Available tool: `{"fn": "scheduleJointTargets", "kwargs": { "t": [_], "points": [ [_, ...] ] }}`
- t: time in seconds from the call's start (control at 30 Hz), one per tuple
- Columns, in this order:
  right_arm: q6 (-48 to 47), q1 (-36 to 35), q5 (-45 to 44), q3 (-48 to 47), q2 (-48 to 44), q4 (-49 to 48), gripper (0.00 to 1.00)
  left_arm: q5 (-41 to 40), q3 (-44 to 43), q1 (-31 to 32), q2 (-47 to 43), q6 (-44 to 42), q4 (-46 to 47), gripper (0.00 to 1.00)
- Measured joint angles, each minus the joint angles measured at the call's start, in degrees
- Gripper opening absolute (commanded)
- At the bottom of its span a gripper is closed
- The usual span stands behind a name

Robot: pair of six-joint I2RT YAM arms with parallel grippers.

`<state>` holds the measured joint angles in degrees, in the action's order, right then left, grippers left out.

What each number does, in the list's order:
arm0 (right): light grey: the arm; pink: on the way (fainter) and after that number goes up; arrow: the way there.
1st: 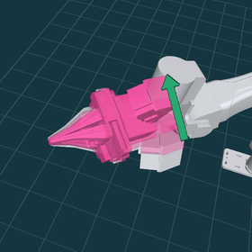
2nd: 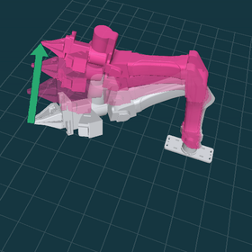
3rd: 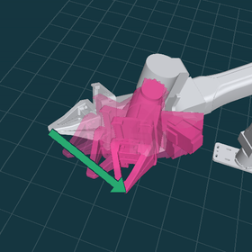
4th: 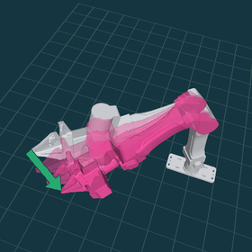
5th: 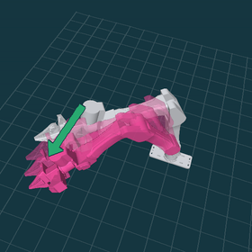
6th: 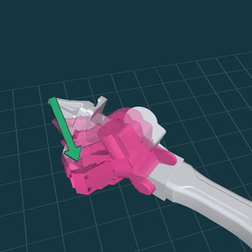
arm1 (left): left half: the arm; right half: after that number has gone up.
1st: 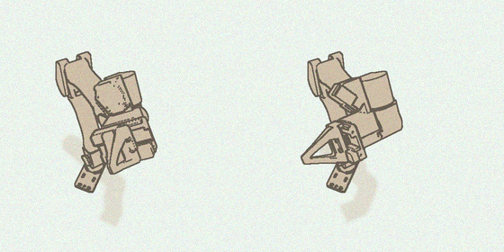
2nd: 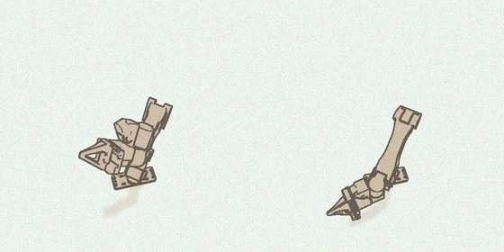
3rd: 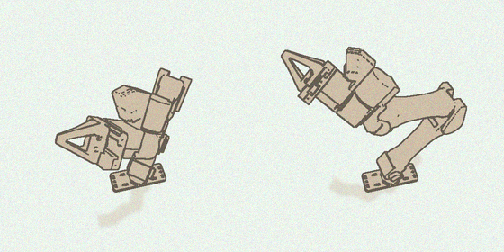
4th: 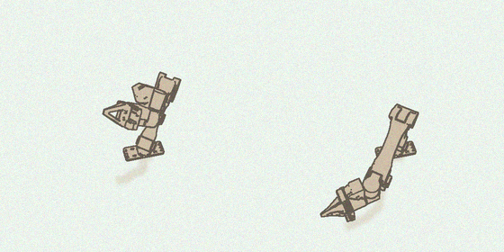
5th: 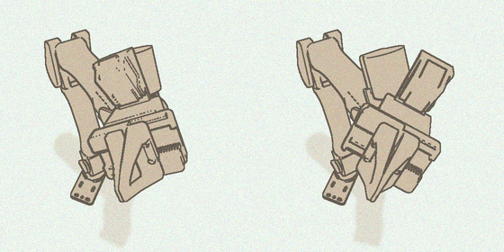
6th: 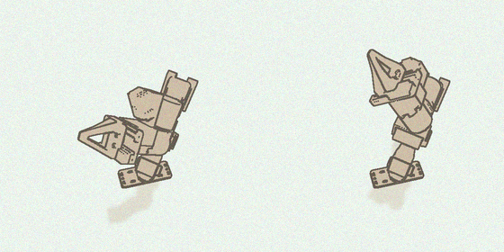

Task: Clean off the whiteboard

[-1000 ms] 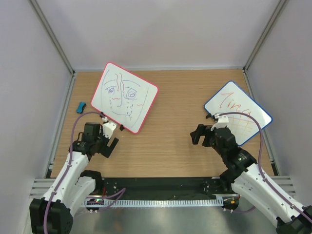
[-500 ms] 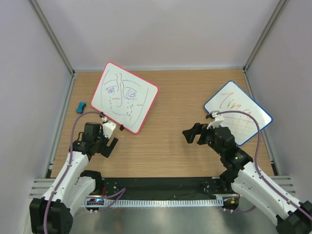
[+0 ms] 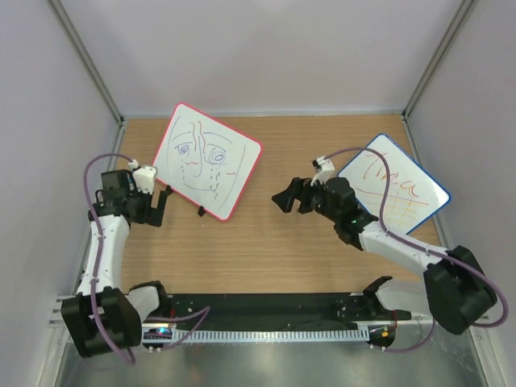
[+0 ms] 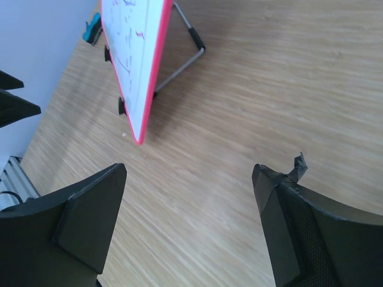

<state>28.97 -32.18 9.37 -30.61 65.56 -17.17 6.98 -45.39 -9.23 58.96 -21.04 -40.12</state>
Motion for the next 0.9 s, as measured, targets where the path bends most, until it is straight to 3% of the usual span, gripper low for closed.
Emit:
{"fn": "scheduleJointTargets", "kwargs": {
  "t": [0.17, 0.37, 0.9],
  "points": [
    [1.3, -0.5, 2.4, -7.6, 14.3, -9.0, 0.86, 5.0, -5.1, -8.9, 8.6, -0.4, 0.5, 0.96],
    [3.2, -0.7, 5.6, -16.6, 29.2, -15.9, 0.74, 7.7, -10.1, -11.7, 17.1, 0.2, 3.1, 0.95],
    [8.5, -0.8, 11.5, -27.2, 44.1, -24.6, 0.44, 15.2, -16.5, -15.0, 29.3, 2.5, 17.5, 0.93]
  ]
}}
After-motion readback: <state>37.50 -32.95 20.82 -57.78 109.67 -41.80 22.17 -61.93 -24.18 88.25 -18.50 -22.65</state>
